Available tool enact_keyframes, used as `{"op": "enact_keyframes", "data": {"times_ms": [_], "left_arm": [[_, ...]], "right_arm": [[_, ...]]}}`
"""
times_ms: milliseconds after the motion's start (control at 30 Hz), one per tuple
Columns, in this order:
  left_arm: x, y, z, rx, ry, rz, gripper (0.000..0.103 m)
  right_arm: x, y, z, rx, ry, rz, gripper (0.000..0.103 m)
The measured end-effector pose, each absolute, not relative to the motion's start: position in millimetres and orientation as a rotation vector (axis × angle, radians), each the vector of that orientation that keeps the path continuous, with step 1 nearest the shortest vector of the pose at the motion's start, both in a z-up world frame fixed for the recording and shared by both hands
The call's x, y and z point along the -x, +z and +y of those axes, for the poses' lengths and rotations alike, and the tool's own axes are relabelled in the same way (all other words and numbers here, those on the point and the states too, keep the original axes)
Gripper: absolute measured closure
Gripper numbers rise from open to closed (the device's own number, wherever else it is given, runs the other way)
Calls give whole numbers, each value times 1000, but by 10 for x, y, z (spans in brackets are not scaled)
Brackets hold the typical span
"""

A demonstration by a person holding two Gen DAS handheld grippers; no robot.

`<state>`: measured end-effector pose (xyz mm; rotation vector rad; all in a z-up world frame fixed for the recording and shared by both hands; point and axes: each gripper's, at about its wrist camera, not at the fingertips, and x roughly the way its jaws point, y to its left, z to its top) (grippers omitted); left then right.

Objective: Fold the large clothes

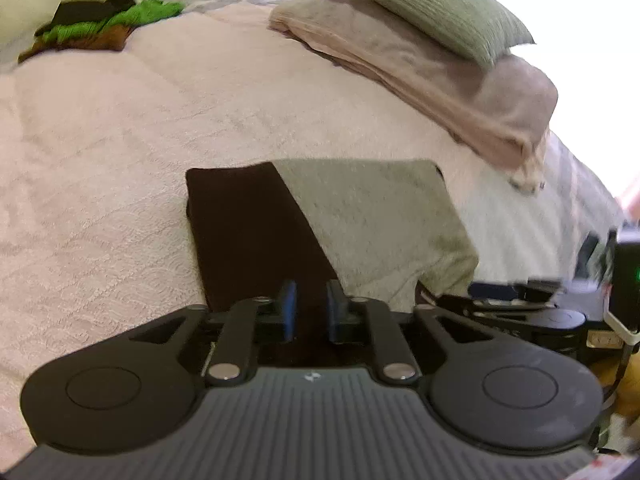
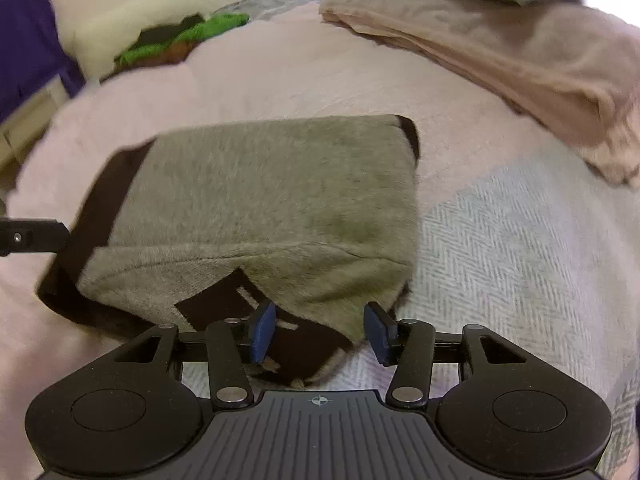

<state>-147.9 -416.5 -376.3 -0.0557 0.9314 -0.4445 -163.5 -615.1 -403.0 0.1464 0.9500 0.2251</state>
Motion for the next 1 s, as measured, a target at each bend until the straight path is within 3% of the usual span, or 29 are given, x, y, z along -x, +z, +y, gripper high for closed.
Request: {"op": "enact_keyframes", "data": {"times_ms": [33, 67, 100, 200, 367, 567, 600, 633, 667, 767, 1000], "left_arm": [[1436, -3748, -4100, 63, -437, 925, 73], [1374, -3751, -4021, 60, -422, 920, 57], [1300, -3770, -3952, 57, -406, 922, 49], [963, -3972, -3669, 166, -399, 1014, 44], [506, -4562, -3362, 616, -433, 1181, 36], [305, -4857, -3445, 730, -491, 1199, 38], [283, -4873, -3466, 721, -502, 1200, 42], [269, -4890, -3496, 718, -515, 1199, 47], [251, -4908, -3522, 714, -527, 1205, 57], [227, -4888, -3551, 707, -543, 1203, 85], [292, -4264, -3792, 430, -616, 1110, 90]], "right_arm": [[1618, -4015, -6277, -200, 227, 946, 46], [1591, -4011, -6420, -259, 232, 941, 37], [1549, -4022, -6570, -321, 236, 936, 33], [1363, -4163, -6944, -517, 257, 942, 26], [960, -4631, -7202, -801, 321, 988, 21], [420, -4839, -7142, -820, 505, 1056, 20], [351, -4853, -7096, -799, 525, 1068, 23], [291, -4880, -7046, -787, 540, 1081, 37], [249, -4920, -7006, -787, 541, 1098, 57], [288, -4955, -6942, -829, 539, 1079, 82], [881, -4470, -7036, -917, 445, 875, 86]]}}
